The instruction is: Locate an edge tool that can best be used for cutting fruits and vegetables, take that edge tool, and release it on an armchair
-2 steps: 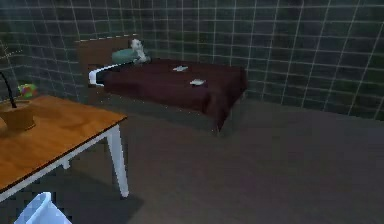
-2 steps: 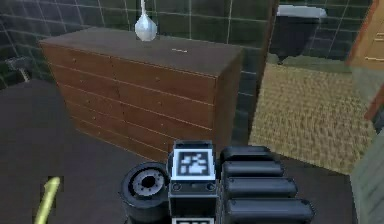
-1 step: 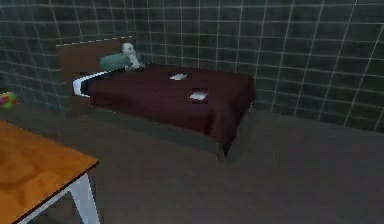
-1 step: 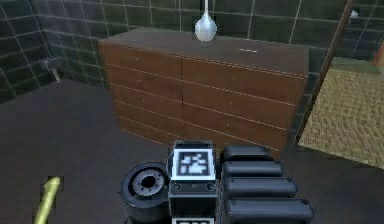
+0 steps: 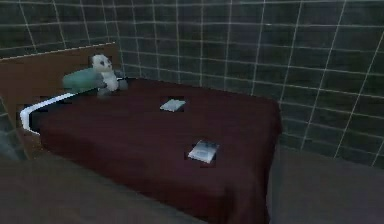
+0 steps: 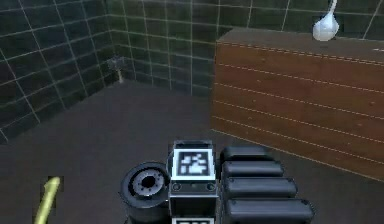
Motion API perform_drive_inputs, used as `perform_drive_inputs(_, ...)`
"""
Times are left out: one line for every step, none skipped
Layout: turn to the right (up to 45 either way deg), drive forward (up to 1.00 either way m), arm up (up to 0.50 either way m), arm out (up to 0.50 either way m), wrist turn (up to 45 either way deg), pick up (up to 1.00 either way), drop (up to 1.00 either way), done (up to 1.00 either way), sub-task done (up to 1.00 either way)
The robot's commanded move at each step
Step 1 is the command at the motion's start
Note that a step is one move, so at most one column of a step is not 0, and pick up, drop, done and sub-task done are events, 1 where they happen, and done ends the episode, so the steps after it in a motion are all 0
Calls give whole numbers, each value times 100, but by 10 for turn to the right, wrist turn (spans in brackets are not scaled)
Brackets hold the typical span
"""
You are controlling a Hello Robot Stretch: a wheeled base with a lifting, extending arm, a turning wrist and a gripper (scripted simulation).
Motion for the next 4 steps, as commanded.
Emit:
perform_drive_inputs(90,0,0,0,0,0,0,0,0)
perform_drive_inputs(0,30,0,0,0,0,0,0,0)
perform_drive_inputs(-450,0,0,0,0,0,0,0,0)
perform_drive_inputs(-240,0,0,0,0,0,0,0,0)
